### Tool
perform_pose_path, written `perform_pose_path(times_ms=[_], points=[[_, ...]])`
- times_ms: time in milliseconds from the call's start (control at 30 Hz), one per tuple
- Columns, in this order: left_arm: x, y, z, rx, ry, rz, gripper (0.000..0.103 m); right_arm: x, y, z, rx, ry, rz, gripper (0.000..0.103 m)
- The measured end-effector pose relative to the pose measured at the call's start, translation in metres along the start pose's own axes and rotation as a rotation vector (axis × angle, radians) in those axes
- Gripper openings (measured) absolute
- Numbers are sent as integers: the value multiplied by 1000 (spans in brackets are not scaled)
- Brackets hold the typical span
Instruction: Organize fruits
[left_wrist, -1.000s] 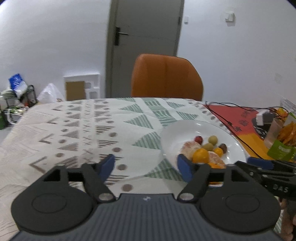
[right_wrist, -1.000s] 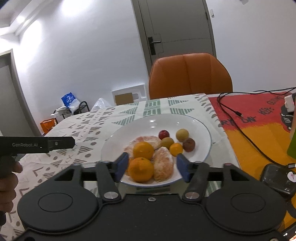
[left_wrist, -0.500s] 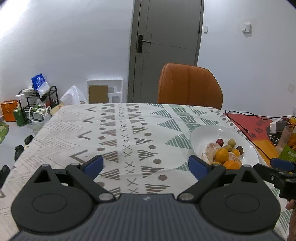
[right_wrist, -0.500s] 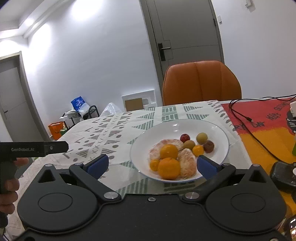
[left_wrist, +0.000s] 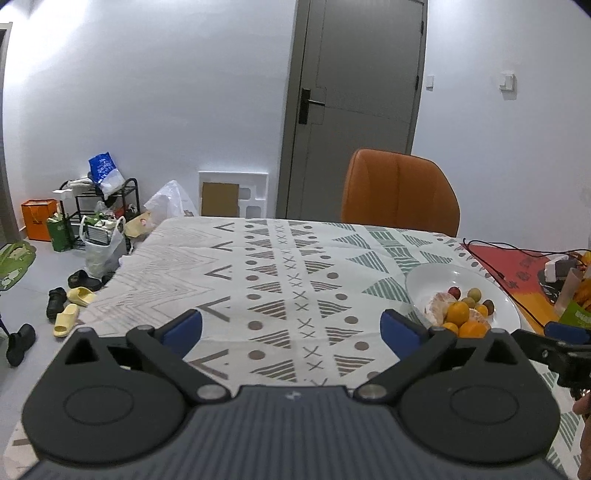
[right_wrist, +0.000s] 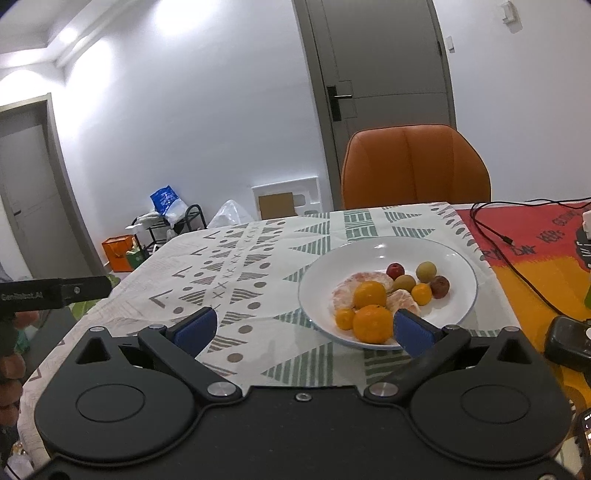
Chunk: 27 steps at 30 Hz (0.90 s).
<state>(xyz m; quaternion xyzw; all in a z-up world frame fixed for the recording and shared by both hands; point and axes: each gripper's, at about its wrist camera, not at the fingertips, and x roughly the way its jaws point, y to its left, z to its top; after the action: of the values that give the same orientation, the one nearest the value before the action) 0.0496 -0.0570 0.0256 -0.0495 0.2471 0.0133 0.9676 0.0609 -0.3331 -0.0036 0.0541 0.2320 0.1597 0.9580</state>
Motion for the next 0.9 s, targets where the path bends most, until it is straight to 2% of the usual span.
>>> perform_pose_path(times_ms=[467,900], points=[[-40,26,-10,-21,-35,8,103,-23,24,-4,-22,-15,25,103],[-52,41,-24,-7,-16,30,103,-35,33,-16,-21,6,40,103]])
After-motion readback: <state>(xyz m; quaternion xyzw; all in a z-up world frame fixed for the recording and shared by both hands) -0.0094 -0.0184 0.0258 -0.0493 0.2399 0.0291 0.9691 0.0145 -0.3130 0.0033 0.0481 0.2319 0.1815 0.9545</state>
